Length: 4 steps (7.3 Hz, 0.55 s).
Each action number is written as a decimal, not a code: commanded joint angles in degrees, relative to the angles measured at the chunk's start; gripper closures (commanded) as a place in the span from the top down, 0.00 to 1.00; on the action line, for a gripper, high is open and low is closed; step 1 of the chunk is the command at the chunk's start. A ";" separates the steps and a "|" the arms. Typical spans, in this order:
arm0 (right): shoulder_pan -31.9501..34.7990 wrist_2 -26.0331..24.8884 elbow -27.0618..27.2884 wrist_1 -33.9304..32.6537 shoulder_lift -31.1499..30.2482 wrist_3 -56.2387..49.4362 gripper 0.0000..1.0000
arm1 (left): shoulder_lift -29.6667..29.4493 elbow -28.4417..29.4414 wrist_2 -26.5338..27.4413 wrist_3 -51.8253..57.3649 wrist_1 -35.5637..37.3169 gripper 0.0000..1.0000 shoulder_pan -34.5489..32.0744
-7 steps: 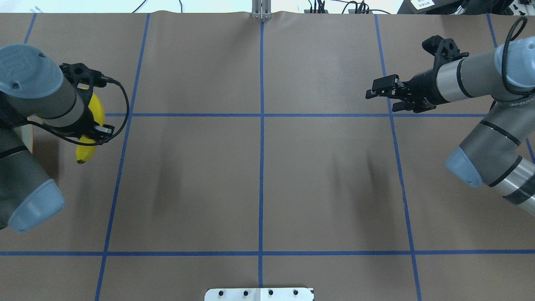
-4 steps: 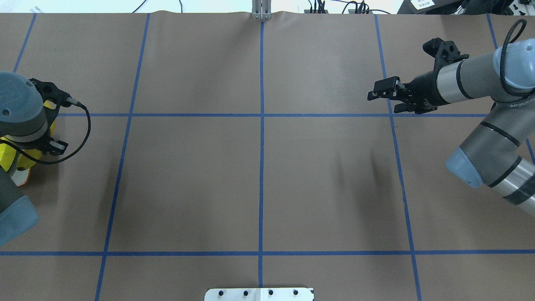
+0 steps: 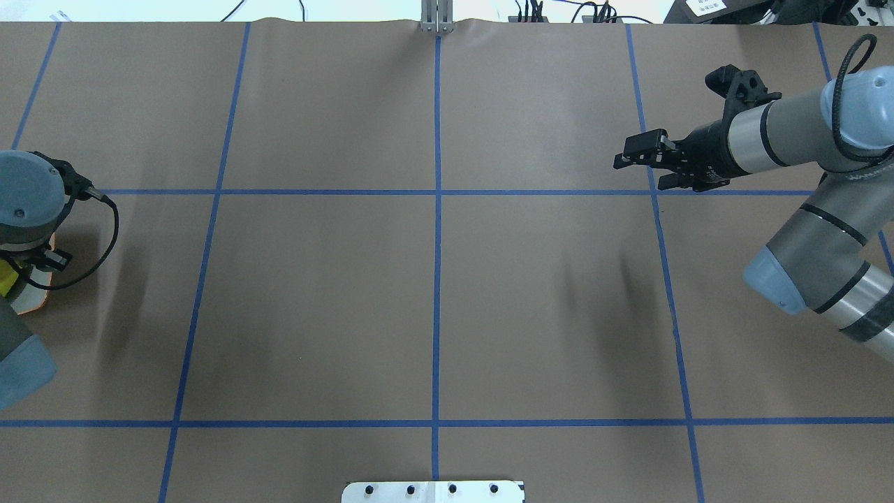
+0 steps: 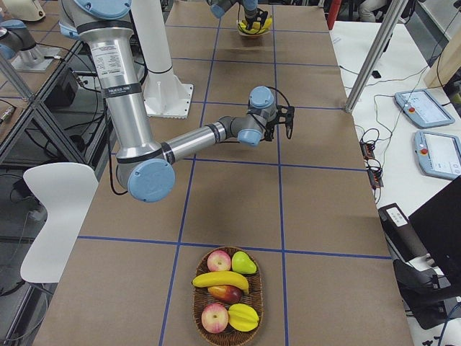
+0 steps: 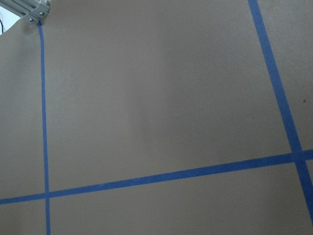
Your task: Transfer all bananas from basket to plate
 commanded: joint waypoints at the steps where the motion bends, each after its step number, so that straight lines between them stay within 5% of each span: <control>1: -0.02 -0.10 -0.10 0.02 0.00 0.10 1.00 | 0.08 2.31 0.41 0.08 0.22 0.00 0.66; 4: -0.02 -0.10 -0.53 0.02 0.18 0.18 1.00 | 0.16 3.63 0.32 0.17 0.48 0.00 1.37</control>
